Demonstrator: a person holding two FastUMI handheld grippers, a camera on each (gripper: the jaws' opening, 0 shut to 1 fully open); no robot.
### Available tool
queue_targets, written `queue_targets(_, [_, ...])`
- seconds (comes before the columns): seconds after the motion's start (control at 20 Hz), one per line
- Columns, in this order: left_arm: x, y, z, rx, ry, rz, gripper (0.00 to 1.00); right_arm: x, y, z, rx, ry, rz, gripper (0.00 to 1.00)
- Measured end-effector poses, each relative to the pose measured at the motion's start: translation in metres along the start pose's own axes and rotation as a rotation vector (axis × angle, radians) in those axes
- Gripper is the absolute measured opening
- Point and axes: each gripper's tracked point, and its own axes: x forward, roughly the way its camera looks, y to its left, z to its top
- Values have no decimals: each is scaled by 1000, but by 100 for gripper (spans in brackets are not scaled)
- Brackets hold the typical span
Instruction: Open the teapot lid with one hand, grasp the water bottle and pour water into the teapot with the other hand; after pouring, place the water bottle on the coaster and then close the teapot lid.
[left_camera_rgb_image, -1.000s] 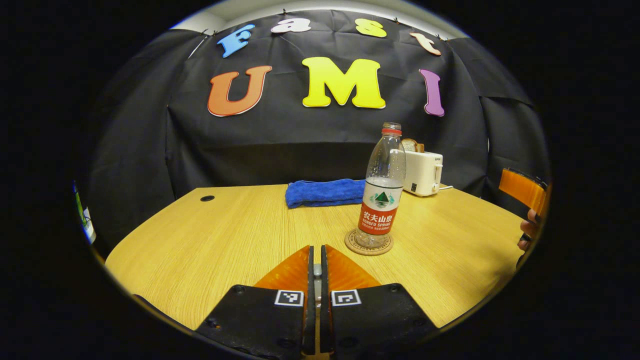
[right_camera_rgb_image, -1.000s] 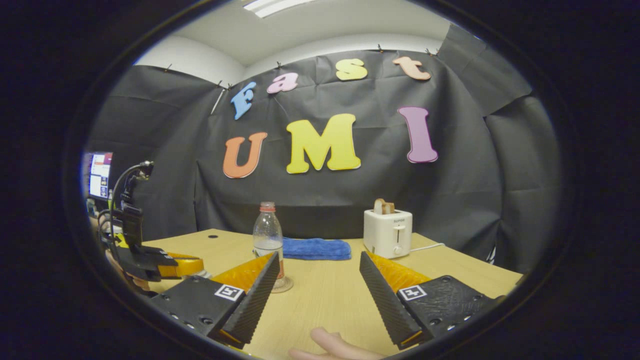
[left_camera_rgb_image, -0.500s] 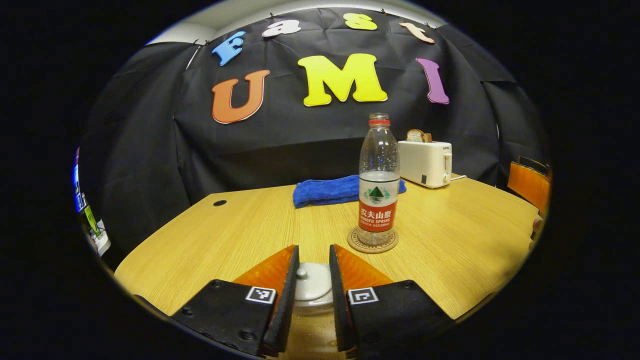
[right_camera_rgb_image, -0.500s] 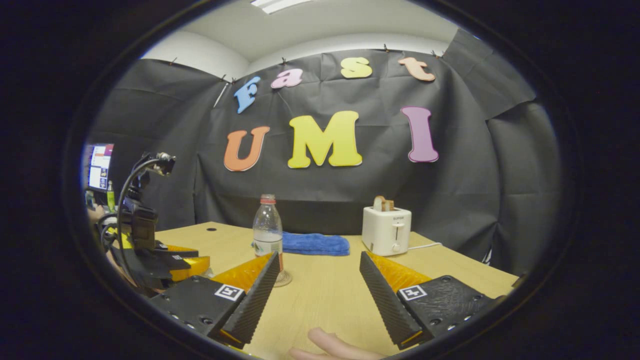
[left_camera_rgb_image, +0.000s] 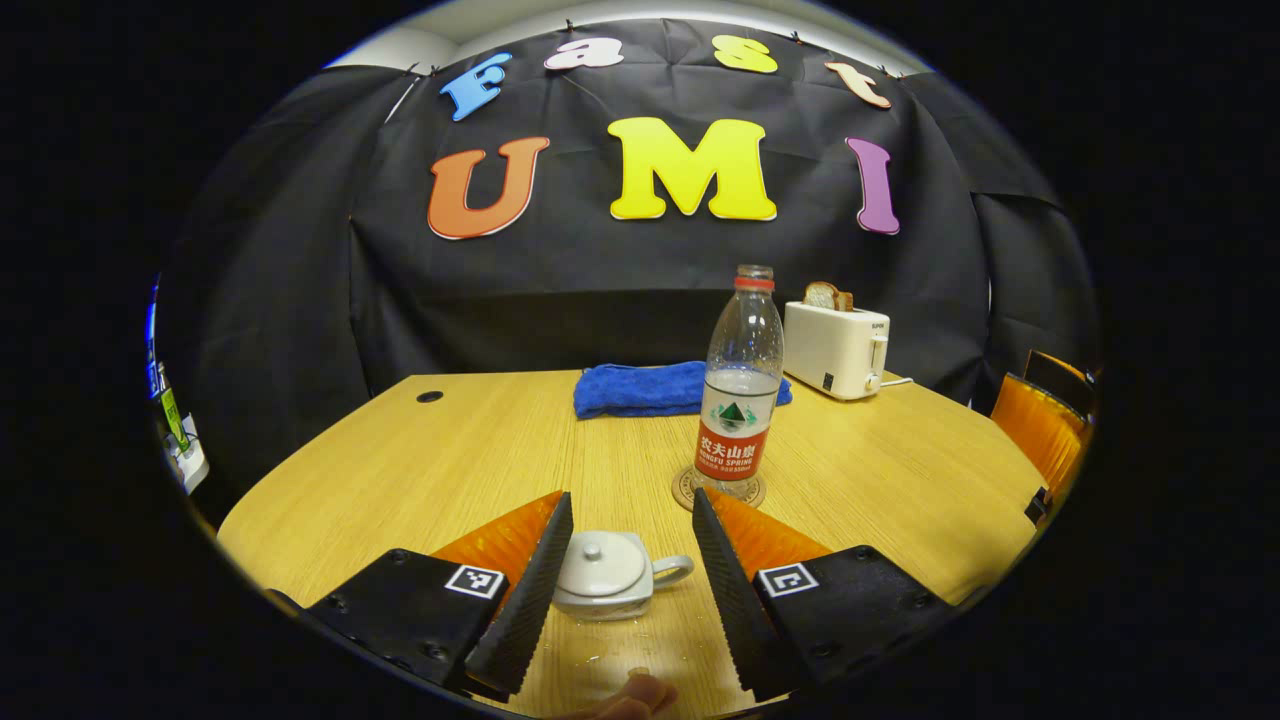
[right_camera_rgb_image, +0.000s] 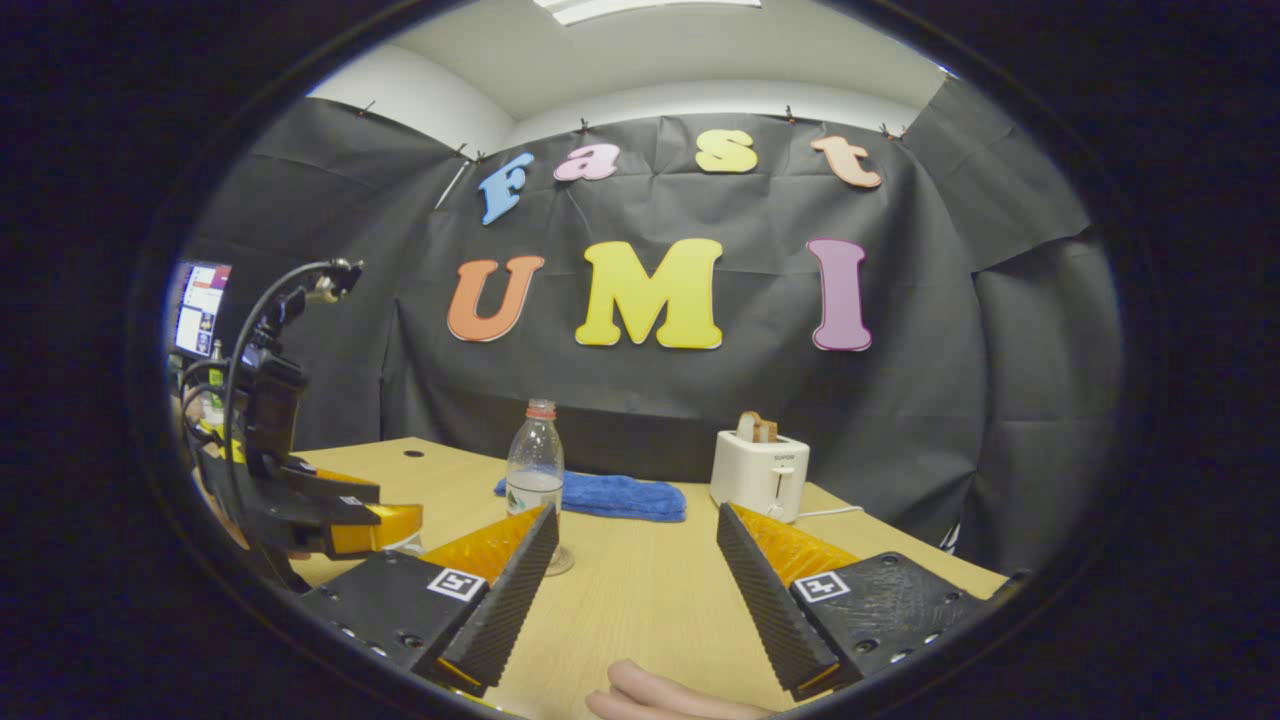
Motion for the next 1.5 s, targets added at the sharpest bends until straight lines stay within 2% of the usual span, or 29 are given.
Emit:
queue_targets(0.05, [-8, -1, 9, -2, -22, -5, 80, -1, 1, 0, -7, 5, -1, 96])
queue_targets(0.15, [-21, -2, 29, -5, -68, -11, 92, -6, -2, 6, -25, 6, -14, 97])
queue_targets(0.2, [-28, -2, 35, -4, -79, -11, 98, -10, -4, 11, -32, 1, -17, 95])
queue_targets(0.35, [-53, 6, 54, 3, -99, 14, 98, -22, -8, 27, -42, -9, -36, 95])
queue_targets(0.55, [-95, 23, 88, 29, -188, 62, 97, -46, -20, 54, -46, -15, -78, 97])
queue_targets(0.75, [-130, 27, 107, 68, -232, 73, 97, -69, -25, 71, -46, -5, -100, 95])
queue_targets(0.8, [-138, 28, 112, 79, -249, 79, 97, -74, -27, 78, -52, -19, -105, 97])
queue_targets(0.85, [-143, 28, 116, 85, -264, 82, 97, -78, -27, 84, -54, -35, -109, 95])
queue_targets(1.0, [-149, 19, 118, 67, -280, 60, 96, -88, -27, 94, -56, -67, -107, 97])
queue_targets(1.25, [-139, 32, 112, 51, -260, 108, 97, -87, -37, 91, -58, -54, -140, 95])
queue_targets(1.5, [-131, 32, 108, 39, -244, 104, 97, -81, -41, 83, -61, -25, -144, 95])
